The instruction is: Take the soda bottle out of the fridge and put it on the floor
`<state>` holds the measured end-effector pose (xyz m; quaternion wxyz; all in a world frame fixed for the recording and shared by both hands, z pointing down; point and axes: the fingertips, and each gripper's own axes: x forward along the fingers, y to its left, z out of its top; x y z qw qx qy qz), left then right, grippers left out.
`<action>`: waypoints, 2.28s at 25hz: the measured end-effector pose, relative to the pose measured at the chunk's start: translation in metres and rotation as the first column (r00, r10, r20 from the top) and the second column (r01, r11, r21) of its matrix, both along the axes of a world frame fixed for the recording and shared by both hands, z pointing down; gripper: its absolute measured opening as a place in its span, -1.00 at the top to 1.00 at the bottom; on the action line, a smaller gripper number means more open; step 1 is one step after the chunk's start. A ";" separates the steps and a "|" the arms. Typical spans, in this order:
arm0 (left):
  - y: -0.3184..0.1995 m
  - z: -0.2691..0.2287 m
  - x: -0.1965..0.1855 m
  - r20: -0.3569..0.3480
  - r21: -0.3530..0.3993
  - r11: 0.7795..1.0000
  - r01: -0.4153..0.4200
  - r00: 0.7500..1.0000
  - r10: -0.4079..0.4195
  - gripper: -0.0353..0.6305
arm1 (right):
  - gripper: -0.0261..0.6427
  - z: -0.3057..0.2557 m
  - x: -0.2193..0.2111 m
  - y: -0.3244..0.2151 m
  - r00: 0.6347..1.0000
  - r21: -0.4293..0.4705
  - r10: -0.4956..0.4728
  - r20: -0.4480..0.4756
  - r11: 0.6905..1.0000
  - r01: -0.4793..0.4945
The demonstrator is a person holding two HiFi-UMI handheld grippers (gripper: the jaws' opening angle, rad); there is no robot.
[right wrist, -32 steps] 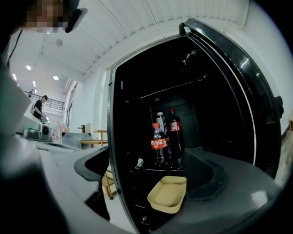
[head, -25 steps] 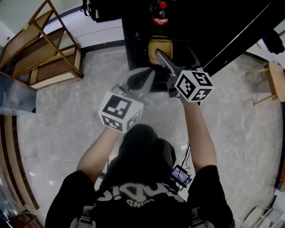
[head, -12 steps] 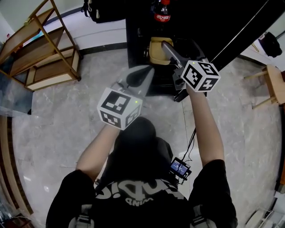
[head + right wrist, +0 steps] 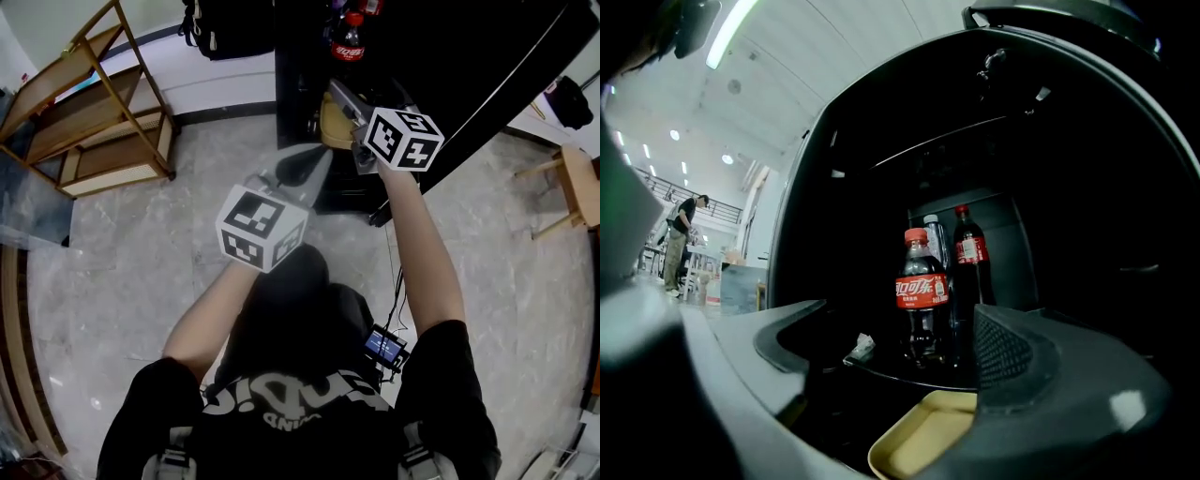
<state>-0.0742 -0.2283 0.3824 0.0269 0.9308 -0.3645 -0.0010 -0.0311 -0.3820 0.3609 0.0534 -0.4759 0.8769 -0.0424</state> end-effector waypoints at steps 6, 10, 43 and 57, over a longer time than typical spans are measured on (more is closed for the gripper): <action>-0.009 0.005 -0.002 0.003 -0.010 1.000 -0.024 1.000 0.024 0.89 | -0.39 0.006 -0.008 -0.026 1.000 -0.015 0.022 -0.019 1.000 -0.022; -0.019 0.003 -0.002 -0.002 -0.007 0.999 -0.034 0.999 0.034 0.89 | -0.35 0.009 -0.012 -0.043 0.998 -0.023 0.030 -0.054 0.999 -0.031; -0.021 0.027 0.004 0.029 -0.038 0.994 -0.106 0.994 0.107 0.89 | 0.15 0.018 -0.009 -0.057 0.972 -0.024 0.139 -0.189 0.989 -0.146; 0.047 0.046 0.032 0.028 -0.066 0.992 -0.107 0.994 0.109 0.89 | 0.16 0.032 0.030 0.046 0.981 0.063 0.143 -0.128 0.989 -0.136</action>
